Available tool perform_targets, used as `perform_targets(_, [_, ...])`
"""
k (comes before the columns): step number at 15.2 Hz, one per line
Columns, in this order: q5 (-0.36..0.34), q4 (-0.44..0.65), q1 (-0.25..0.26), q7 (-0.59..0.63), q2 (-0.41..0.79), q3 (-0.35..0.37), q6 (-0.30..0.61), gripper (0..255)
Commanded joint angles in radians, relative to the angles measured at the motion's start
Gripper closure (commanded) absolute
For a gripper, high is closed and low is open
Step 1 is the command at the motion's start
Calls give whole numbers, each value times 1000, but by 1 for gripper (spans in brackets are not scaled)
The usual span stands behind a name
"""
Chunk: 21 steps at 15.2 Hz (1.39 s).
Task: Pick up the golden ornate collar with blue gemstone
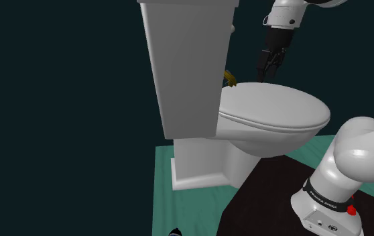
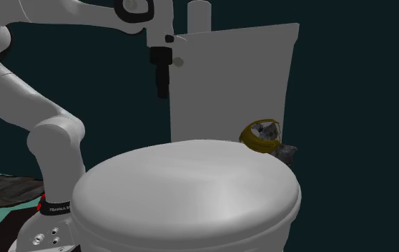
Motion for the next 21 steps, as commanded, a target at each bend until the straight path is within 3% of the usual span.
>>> perform_targets(1, [0, 0, 0, 0, 0, 0, 0, 0])
perform_targets(11, [-73, 106, -44, -59, 277, -74, 252, 0])
perform_targets(21, [-87, 326, -77, -113, 581, -146, 424, 0])
